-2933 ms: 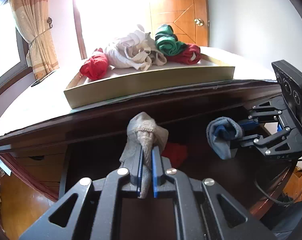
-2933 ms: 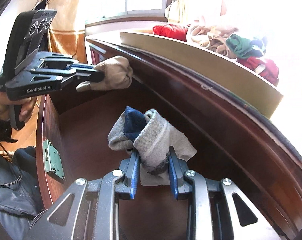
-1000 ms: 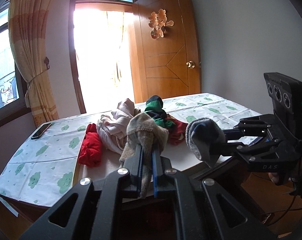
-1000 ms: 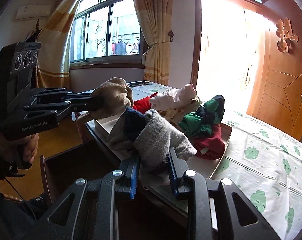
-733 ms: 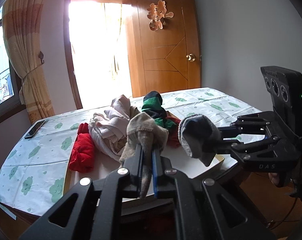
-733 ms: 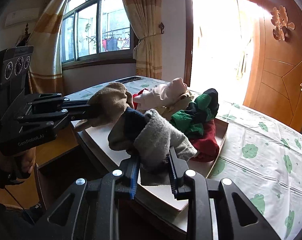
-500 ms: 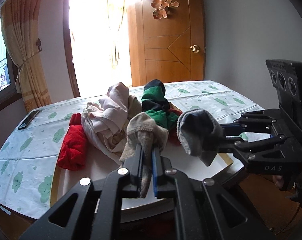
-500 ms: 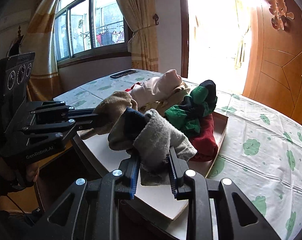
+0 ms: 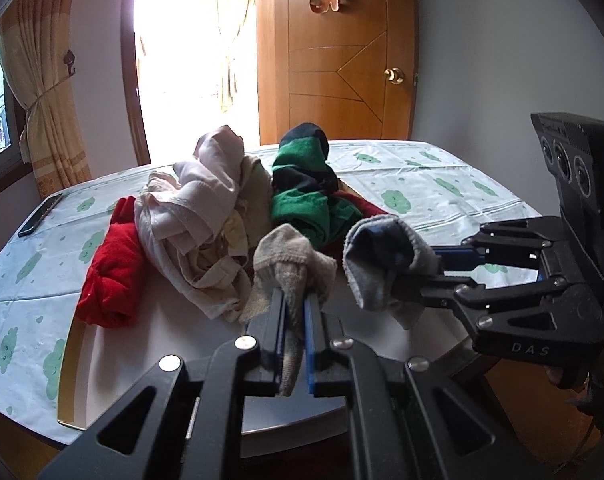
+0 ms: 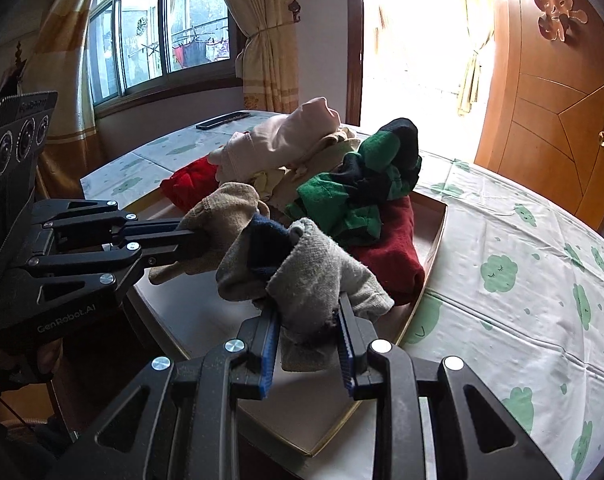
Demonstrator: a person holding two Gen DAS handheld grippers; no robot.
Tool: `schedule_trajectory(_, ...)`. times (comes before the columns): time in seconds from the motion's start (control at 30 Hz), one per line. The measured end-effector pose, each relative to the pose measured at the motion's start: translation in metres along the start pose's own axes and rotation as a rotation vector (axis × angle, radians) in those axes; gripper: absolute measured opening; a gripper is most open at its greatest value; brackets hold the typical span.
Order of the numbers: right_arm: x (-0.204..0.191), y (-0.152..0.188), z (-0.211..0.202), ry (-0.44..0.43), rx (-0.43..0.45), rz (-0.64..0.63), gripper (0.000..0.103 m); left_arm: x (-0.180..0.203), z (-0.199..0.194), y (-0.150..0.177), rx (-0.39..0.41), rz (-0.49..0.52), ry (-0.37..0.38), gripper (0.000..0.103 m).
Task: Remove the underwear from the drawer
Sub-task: 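Carry both socks over the tray with both tools, then open both tools to drop the socks into the tray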
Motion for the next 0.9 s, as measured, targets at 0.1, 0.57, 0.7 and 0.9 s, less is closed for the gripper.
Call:
schedule_trajectory(0.1,0.002,0.004,0.005,0.006,-0.022,-0.005,0.029,0.003,0.004,0.003,-0.01,0.005,0.006,0.005)
schedule_trajectory(0.57,0.01,0.013,0.013,0.036,-0.041,0.027,0.039,0.012,0.015,0.014,-0.045,0.023,0.011,0.009)
schedule_trajectory(0.7,0.011,0.013,0.009,0.028,-0.02,0.047,0.049,0.013,0.009,0.016,-0.029,0.027,0.0,0.035)
schedule_trajectory(0.9,0.01,0.015,-0.001,0.039,0.006,0.05,0.058,0.01,-0.003,0.022,-0.001,0.032,-0.019,0.053)
Point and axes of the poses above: each gripper's, at about its wrist camera, not at the fingertips, and z roughly the way its jaws point, x to its right, y to its underside, the point moved 6 cm from there along z, roughly the way its jaws point, and after that the axes turned 9 degrees about y, right-handed, at the moved point
